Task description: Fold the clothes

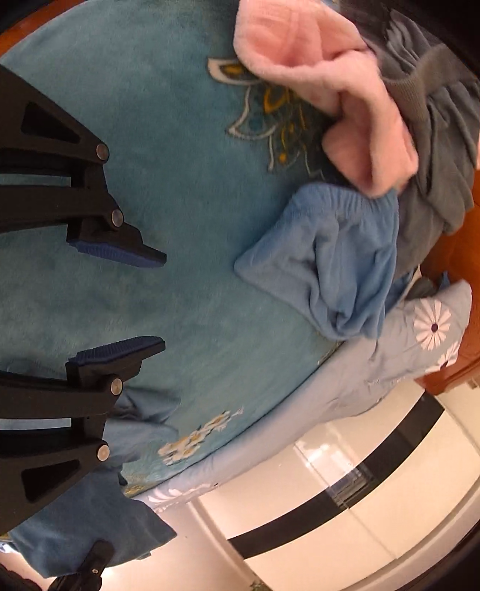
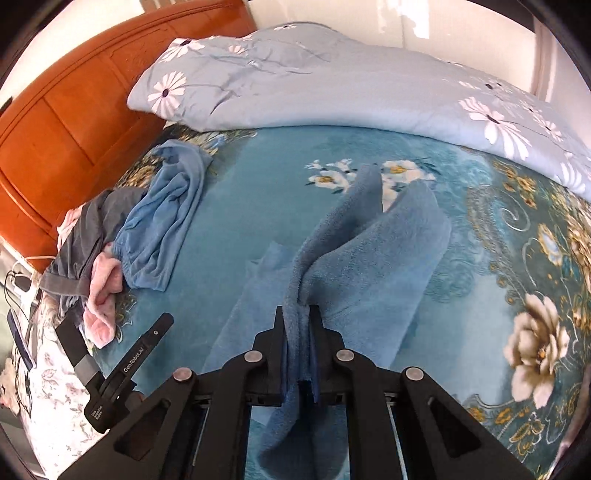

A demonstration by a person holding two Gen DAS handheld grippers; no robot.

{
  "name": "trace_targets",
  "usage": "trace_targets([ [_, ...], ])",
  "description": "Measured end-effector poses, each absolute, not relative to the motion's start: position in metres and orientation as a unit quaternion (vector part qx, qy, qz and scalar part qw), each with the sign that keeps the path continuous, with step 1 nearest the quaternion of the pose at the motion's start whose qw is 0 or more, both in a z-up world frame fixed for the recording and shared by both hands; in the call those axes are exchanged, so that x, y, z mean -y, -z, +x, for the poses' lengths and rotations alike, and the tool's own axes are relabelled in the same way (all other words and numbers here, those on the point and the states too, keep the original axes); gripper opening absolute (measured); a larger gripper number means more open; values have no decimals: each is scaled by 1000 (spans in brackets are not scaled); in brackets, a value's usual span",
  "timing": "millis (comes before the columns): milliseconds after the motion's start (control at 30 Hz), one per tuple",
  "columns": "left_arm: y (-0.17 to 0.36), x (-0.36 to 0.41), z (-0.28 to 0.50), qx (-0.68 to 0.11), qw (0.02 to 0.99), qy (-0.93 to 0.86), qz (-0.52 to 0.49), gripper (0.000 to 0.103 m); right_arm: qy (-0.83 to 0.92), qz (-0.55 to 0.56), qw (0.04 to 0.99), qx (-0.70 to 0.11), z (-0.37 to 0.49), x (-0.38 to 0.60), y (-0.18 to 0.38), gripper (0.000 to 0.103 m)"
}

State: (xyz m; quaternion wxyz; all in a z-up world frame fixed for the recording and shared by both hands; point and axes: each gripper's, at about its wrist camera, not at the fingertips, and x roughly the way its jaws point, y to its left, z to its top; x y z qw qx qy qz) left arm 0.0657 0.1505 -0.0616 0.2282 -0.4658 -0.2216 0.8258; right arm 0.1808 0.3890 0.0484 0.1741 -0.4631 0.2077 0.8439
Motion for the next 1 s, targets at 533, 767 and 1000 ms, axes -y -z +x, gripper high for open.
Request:
trace_targets([
  [533,65,-137,65,252,254,-809,-467,43,-831,-522,100,-164,132,-329,9,25],
  [767,48,-156,79,269,402,-753,-447,50,-849,-474,151,-179,166,-383,-27,25],
  [1000,31,-189,103,205,474,-734,-440,64,-840,-491,136,-186,144,-404,-11,25],
])
